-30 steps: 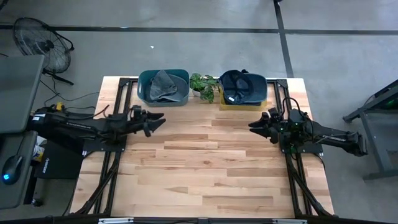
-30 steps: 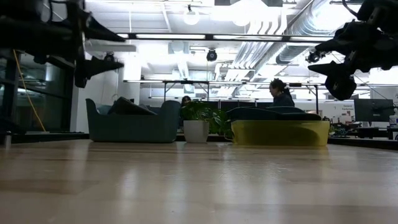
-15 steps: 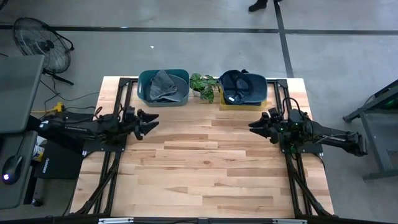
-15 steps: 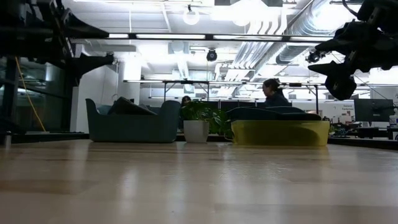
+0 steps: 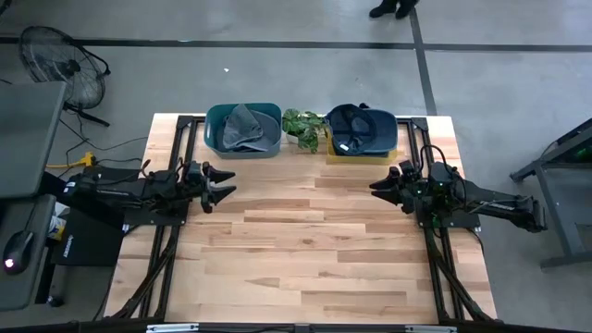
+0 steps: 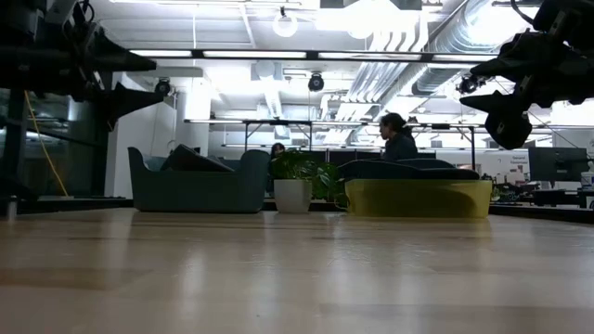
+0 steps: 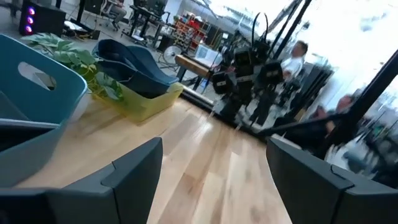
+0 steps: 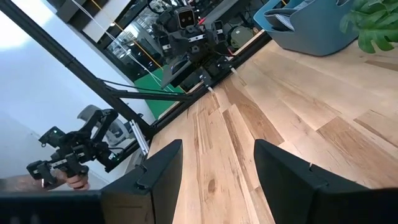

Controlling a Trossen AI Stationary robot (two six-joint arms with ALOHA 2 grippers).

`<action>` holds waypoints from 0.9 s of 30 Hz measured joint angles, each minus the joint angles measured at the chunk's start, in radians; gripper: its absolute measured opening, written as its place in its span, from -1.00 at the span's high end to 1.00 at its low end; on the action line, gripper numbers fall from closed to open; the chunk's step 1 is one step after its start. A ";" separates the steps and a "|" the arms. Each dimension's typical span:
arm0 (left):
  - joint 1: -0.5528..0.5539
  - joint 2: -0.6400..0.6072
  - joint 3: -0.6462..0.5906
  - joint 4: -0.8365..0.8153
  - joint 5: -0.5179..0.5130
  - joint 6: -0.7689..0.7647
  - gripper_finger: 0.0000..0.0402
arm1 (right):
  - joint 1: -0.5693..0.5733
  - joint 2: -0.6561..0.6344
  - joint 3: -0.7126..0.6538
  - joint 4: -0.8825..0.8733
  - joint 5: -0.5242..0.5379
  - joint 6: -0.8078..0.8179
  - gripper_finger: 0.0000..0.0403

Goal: Pick & Place hat
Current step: Return to Home Position

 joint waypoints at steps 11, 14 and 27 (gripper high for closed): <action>0.000 0.001 0.005 -0.076 -0.020 0.056 -0.41 | 0.000 0.000 0.000 0.000 0.000 0.003 0.04; 0.000 0.000 0.005 -0.071 -0.019 0.055 -0.41 | 0.000 0.000 0.000 0.000 0.000 -0.002 0.04; 0.000 0.000 0.005 -0.071 -0.018 0.055 -0.41 | 0.000 0.000 0.000 0.000 0.000 0.002 0.04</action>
